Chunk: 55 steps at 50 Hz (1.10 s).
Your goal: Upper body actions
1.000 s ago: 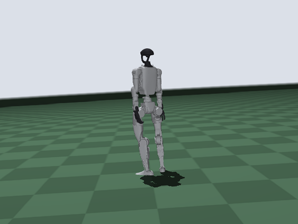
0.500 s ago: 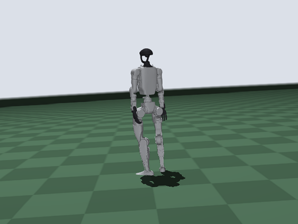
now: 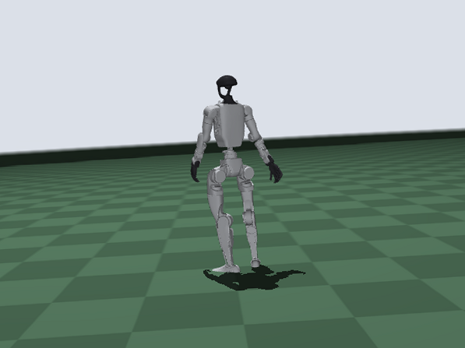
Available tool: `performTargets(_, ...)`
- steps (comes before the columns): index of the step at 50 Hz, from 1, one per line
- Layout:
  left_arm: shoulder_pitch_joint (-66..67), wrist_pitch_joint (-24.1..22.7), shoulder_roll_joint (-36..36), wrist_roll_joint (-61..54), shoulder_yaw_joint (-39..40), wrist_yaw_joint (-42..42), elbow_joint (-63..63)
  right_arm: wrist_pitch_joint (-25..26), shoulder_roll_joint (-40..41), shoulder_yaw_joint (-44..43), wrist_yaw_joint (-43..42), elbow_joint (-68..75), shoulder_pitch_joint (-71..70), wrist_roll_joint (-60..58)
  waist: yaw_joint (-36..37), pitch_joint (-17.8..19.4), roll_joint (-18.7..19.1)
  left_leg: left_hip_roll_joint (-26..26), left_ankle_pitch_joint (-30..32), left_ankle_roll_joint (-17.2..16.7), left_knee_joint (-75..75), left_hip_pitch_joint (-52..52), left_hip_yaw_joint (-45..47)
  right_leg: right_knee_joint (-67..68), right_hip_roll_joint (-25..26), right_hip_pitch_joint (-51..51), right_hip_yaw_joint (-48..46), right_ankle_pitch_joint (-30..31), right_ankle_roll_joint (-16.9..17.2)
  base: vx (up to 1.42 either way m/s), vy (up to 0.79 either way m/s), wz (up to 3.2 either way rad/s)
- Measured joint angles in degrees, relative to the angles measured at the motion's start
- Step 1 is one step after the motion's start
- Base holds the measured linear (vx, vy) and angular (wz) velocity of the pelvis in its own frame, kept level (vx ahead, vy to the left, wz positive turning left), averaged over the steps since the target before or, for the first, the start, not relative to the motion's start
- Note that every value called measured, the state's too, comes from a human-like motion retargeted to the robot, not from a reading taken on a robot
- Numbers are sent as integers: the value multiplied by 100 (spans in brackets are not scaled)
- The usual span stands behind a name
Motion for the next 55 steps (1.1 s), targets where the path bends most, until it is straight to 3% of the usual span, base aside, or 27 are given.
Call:
performTargets(5,1020,159,62,-84,222,18,693,-5,278,764,140,0,-891,49,186,-18,70,-13,32,7,-28,15,-43,-10,26,55,-24,-40,-33,1,4,25)
performTargets(10,2305,212,423,-494,481,234,1675,-514,675,1368,625,-203,-2345,-532,286,23,118,28,60,-19,-68,95,-5,17,84,77,21,-62,-66,0,0,0)
performTargets(17,4500,705,530,-846,1037,386,1774,-1083,1149,1718,1763,-2213,-3517,-107,267,41,209,135,78,-75,-93,75,7,75,196,-31,198,-105,-109,0,0,0)
performTargets(23,5218,1105,391,-571,1500,148,1774,-1541,1194,1957,2093,-2856,-4141,-151,252,84,234,195,88,-100,-82,78,-17,118,249,-48,306,-144,-133,0,0,0)
performTargets(28,4583,812,255,-1584,1493,480,1774,-1721,1064,2214,2037,-2962,-3843,-728,232,51,167,174,111,-94,-75,62,-82,106,241,-13,296,-158,-137,0,0,0)
performTargets(33,2964,220,177,-2226,911,1045,1774,-1670,860,2144,1388,-2438,-2900,-1410,261,35,67,121,136,-64,-63,45,-149,69,200,55,192,-145,-128,0,0,0)
performTargets(40,627,21,261,-618,-191,-138,1119,-670,508,1138,489,-475,-1614,-1821,195,42,18,112,90,-25,-40,55,33,25,142,54,66,-60,-73,-1,0,-20)
performTargets(46,-565,-187,292,214,-476,16,67,190,-141,162,483,0,-321,-606,1,30,64,111,24,-6,-8,6,78,41,103,-72,132,-9,-62,0,0,-31)
performTargets(55,-938,-426,189,173,-640,-60,-354,70,-255,-630,-356,0,755,1027,154,222,53,75,7,5,18,53,54,32,56,-31,133,13,-81,-1,0,-5)
